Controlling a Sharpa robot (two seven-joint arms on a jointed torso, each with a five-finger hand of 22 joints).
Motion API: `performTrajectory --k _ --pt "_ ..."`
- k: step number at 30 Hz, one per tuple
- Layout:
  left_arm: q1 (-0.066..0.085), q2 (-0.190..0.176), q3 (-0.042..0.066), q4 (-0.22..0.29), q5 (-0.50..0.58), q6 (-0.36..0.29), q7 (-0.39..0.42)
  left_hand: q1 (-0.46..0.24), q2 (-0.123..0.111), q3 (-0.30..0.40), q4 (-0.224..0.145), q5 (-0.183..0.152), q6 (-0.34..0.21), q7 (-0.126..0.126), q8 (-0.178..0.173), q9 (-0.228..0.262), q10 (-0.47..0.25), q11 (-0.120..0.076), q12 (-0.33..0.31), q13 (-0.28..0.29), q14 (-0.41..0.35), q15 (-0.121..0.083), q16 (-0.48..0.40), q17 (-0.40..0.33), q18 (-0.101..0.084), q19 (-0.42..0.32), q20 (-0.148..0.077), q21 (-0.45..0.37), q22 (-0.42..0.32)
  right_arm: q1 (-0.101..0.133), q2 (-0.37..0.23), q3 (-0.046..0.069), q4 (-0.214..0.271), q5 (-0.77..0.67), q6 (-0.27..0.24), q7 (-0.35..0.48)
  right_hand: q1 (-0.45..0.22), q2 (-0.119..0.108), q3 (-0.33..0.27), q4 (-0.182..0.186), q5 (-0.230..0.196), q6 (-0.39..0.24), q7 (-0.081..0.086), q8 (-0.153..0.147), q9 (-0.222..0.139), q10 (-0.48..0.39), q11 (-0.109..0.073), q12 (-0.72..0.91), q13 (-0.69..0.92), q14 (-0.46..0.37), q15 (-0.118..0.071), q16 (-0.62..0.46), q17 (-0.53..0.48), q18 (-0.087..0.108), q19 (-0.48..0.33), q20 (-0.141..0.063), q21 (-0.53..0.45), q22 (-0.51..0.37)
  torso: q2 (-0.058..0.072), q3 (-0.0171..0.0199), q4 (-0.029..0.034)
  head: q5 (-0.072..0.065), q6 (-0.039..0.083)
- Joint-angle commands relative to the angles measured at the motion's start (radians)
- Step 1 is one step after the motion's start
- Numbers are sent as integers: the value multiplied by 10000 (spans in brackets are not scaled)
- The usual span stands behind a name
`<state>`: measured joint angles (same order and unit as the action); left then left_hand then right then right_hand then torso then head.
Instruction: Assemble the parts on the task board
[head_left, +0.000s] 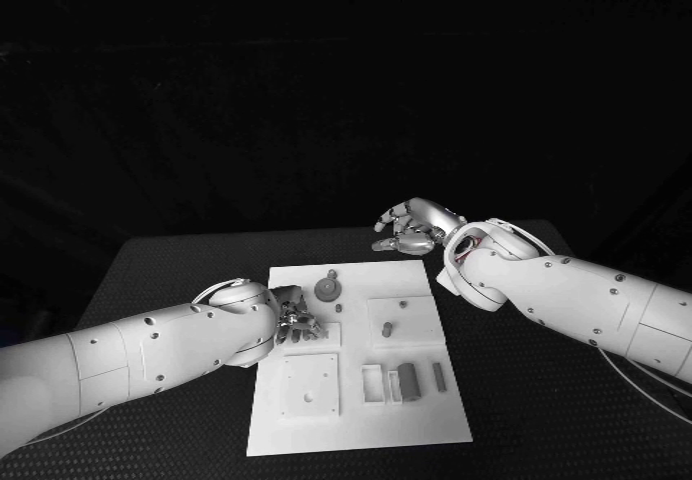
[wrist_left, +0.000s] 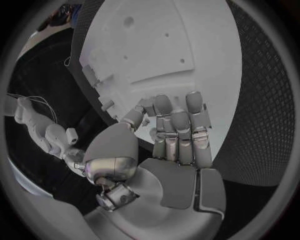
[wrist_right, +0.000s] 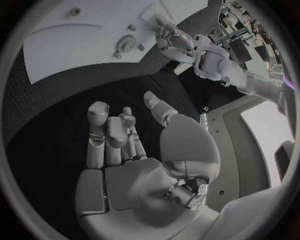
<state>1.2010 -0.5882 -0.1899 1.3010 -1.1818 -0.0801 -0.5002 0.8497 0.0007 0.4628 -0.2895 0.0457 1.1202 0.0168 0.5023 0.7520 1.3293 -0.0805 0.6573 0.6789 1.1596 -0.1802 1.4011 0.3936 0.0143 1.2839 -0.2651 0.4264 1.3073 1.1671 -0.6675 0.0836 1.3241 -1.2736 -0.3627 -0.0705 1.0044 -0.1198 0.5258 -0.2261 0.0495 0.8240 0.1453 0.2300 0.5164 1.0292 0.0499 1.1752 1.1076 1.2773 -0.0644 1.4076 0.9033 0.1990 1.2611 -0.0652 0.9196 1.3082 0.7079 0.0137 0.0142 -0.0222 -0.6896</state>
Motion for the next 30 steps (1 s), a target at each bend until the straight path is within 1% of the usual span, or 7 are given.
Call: performTrajectory --k 1,14,29,30 --pt "-16 10 -2 10 -206 115 69 465 347 -44 -14 26 12 13 -13 9 -74 -24 67 3 20 -54 45 -15 -143 -19 -53 27 215 -6 -5 5 14 -11 99 59 -125 7 2 49 40 -146 195 -13 0 -47 6 21 -12 -13 41 -41 12 628 6 -53 -63 139 6 4 -4 6 8" --pt "-28 29 -5 -72 -447 71 56 485 340 -57 -12 26 13 13 -15 7 -75 -24 68 1 17 -55 49 -20 -142 -20 -54 27 213 -6 -4 5 11 -10 105 57 -140 3 -2 64 40 -146 195 -14 0 -49 7 21 -14 -13 42 -44 13 627 6 -53 -67 139 6 5 -4 14 9" --pt "-34 75 -9 -75 -657 94 95 528 326 -72 -17 26 18 11 -16 6 -74 -26 71 0 17 -57 56 -26 -142 -19 -56 30 213 -6 4 5 5 -8 108 53 -159 -1 -6 83 40 -147 196 -15 0 -50 7 22 -16 -13 42 -46 13 627 7 -52 -71 140 9 -9 2 7 -4" --pt "-35 81 -11 -78 -661 94 97 531 324 -73 -17 26 18 11 -16 5 -73 -27 72 0 17 -57 57 -27 -142 -19 -56 30 213 -6 6 5 5 -8 108 53 -160 -1 -6 84 40 -147 196 -15 0 -50 7 22 -16 -13 42 -46 13 627 7 -52 -71 140 7 -5 4 5 -3"
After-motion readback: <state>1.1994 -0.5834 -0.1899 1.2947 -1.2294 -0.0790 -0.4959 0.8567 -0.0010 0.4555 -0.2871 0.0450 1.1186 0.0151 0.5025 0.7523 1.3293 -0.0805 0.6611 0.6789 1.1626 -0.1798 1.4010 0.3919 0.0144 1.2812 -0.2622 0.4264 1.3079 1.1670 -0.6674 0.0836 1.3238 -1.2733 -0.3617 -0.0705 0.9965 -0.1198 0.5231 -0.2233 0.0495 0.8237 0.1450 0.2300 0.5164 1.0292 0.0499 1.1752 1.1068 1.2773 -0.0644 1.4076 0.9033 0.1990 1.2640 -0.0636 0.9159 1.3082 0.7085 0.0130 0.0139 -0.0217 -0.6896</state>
